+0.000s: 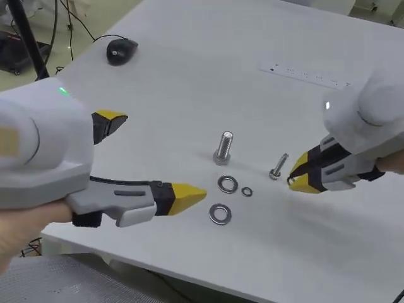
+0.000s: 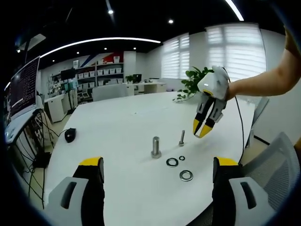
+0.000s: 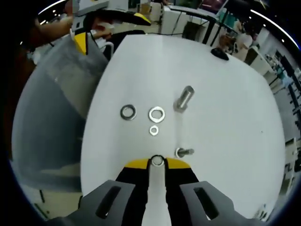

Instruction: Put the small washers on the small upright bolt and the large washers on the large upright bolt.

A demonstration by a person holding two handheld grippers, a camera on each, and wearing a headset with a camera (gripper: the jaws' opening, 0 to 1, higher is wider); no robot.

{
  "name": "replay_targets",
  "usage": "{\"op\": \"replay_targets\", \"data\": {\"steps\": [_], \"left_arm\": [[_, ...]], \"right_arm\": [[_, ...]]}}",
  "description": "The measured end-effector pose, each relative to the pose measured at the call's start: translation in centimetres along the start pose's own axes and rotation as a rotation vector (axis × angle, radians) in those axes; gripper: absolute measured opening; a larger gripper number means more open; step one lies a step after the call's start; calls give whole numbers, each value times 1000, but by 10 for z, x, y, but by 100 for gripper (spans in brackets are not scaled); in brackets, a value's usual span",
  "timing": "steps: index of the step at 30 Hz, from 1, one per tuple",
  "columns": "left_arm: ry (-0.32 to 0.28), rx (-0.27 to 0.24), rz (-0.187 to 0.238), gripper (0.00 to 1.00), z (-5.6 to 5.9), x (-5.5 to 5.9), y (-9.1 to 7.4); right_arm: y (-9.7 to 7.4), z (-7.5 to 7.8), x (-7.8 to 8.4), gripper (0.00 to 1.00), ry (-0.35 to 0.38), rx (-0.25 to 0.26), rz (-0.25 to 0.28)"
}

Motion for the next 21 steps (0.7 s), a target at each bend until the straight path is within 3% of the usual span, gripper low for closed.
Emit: {"op": "replay_targets", "data": {"steps": [13,21], "left_arm": [[-3,7,9,97,2,0,3],[-10,5,9,97,2,0,3]], "right_arm": [[-4,31,-12,12,-15,56,-10],[5,37,-8,12,-2,36,-25]]}}
Point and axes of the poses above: the centre of the closed fingertips' face, and the gripper's own axes: y roughly forward along the fingers, z roughly to its right, x roughly out of its underside, the point moved 2 cm from there along -y, roughly backward along the fingers, and after that the axes turned 2 degrees about -y, right-handed, at the moved point
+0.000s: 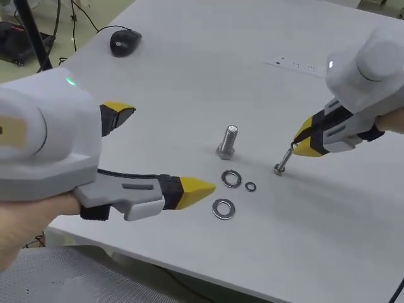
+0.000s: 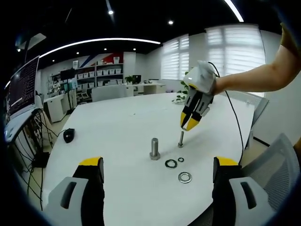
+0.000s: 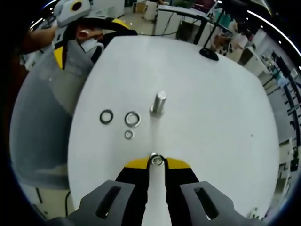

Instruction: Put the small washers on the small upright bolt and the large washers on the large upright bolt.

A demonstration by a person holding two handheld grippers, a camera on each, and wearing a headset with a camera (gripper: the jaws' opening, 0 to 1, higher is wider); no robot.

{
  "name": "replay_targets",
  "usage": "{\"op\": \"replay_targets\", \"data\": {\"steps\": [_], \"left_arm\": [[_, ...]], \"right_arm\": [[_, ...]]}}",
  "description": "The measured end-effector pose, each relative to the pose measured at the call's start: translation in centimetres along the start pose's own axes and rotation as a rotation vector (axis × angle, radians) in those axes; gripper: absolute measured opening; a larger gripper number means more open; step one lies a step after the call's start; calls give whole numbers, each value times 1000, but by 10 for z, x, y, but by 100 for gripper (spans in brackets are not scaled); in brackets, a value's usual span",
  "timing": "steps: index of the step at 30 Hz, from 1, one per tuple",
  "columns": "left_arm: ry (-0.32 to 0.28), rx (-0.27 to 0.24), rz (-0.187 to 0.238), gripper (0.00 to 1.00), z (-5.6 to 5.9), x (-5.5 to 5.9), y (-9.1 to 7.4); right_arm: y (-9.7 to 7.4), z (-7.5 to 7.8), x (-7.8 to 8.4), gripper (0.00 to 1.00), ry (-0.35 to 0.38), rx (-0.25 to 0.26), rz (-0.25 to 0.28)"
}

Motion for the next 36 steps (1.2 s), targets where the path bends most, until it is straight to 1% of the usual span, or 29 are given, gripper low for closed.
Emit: {"op": "replay_targets", "data": {"steps": [4,6,11,19,27,30,31,33,34,36], "left_arm": [[-2,6,3,97,1,0,1],[-2,4,-2,97,0,1,1],[-2,5,0,97,0,-1,3],[-4,10,8,97,2,-5,4],[-4,9,16,97,3,-7,4],[-3,8,16,96,3,-7,4],[-3,7,17,96,3,-7,4],[-4,9,20,96,3,-8,4],[-5,10,20,96,4,-8,4],[-5,12,20,96,4,-8,4]], "right_arm": [[2,1,-1,12,2,-5,3],[3,2,-2,12,1,-10,2],[8,1,0,12,-4,-23,-13],[10,5,0,13,-3,-25,-12],[8,5,4,12,-7,-26,-26],[11,5,7,12,-15,-25,-35],[14,7,7,12,-5,-27,-22],[16,9,7,12,-7,-25,-23],[17,9,9,12,-11,-26,-37],[20,10,10,12,-20,-29,-46]]}}
Point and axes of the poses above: the centre of the closed fingertips' face, and the gripper's own axes: y roughly forward along the fingers, z roughly to its right, x roughly out of its underside, the point moved 2 cm from there along -y, roughly backward along the fingers, and after that the axes turned 2 degrees about -y, right-handed, at the moved point
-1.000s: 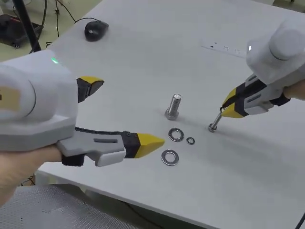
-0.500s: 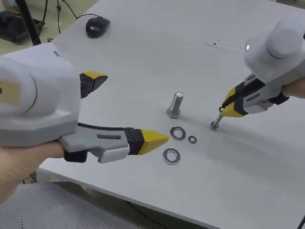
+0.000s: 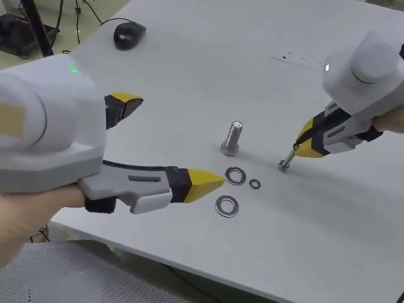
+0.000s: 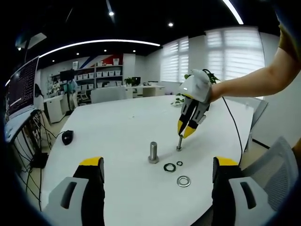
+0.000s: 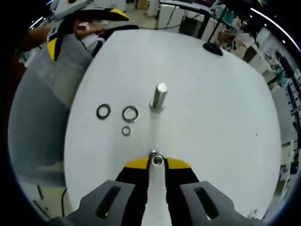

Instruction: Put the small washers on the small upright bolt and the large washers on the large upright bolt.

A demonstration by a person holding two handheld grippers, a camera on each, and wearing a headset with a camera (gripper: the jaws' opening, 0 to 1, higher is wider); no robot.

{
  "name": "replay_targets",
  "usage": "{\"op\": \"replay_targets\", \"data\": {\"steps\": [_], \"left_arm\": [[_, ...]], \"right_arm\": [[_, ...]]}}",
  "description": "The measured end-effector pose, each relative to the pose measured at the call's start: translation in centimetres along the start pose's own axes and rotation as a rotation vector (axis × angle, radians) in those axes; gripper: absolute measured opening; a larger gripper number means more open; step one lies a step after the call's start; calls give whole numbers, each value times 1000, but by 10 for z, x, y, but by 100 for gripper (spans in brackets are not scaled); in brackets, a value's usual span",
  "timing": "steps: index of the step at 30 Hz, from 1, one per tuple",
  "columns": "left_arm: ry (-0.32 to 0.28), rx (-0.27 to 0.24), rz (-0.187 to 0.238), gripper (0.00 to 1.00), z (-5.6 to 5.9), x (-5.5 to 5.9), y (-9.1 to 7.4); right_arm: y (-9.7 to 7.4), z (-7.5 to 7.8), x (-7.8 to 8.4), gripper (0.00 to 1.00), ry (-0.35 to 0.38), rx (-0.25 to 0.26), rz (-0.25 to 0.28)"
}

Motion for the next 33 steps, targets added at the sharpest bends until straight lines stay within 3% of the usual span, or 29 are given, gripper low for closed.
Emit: {"op": "replay_targets", "data": {"steps": [6,20,27,33], "left_arm": [[-3,-1,1,96,0,-1,0],[2,-4,-5,95,1,-2,-1],[10,-4,-9,95,2,-4,-2],[19,-5,-14,95,0,-4,-5]], "right_arm": [[8,0,-1,13,-21,-8,-10],[39,-2,17,13,2,-18,0],[38,-6,15,15,12,-11,12],[22,-10,13,15,41,12,41]]}}
Point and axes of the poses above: the centre of the closed fingertips' face, and the gripper's own axes: y roughly forward along the fingers, z roughly to its right, x roughly out of its underside, the point moved 2 cm from there along -y, roughly backward along the fingers, and after that the axes turned 2 degrees about -y, right-handed, at the moved point
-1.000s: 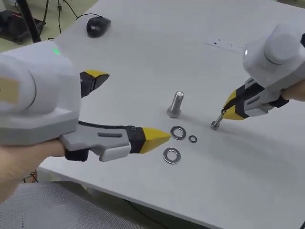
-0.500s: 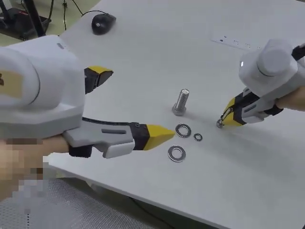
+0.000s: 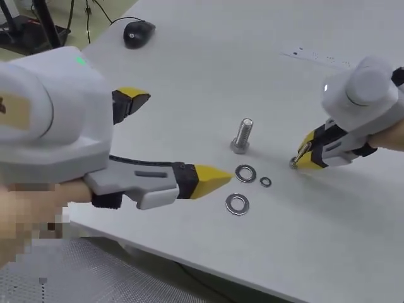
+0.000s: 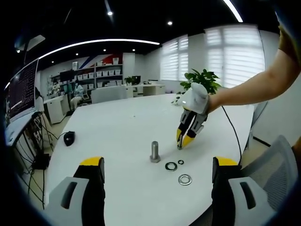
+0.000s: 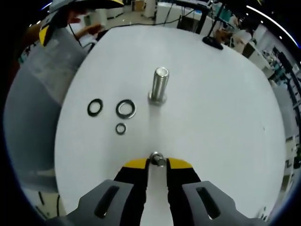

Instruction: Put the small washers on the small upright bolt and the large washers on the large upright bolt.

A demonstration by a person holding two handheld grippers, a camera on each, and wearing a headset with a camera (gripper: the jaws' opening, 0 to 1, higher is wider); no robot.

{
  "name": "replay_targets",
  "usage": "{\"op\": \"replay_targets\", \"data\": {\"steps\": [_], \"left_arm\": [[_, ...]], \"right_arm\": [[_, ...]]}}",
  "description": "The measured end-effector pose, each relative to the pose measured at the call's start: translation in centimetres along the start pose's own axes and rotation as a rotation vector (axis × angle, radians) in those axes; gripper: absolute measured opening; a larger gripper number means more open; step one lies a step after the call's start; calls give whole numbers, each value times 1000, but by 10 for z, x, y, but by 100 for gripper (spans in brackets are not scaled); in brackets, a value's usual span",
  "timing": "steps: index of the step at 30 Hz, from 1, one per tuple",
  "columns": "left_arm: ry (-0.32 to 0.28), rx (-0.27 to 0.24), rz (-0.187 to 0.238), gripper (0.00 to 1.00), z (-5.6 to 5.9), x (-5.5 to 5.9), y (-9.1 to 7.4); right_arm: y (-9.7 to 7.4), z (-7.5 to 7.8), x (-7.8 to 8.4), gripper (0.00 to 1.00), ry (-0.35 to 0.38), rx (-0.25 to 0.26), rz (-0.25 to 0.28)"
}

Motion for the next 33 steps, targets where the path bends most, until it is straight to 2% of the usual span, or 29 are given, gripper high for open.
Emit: {"op": "replay_targets", "data": {"steps": [3,5,11,16,25,33], "left_arm": [[11,1,4,95,2,-2,-3],[15,3,9,95,4,-4,-5],[39,7,19,96,12,-8,-11],[52,5,21,96,16,-10,-18],[54,-6,10,96,17,-3,-27],[26,-14,4,96,17,1,-28]], "right_arm": [[-11,-10,2,15,9,6,4],[-9,-12,7,15,14,5,10],[-12,-44,-5,15,23,-21,36],[-4,-59,-18,15,5,-38,29],[18,-57,-38,16,-8,-54,31],[34,-49,-39,18,-20,-78,4]]}}
Point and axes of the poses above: the centre of the closed fingertips' face, and the gripper's own axes: y roughly forward along the fingers, z roughly to its right, x roughly out of its underside, the point moved 2 cm from there along -y, roughly backward along the fingers, and after that the axes turned 2 degrees about -y, right-handed, at the moved point
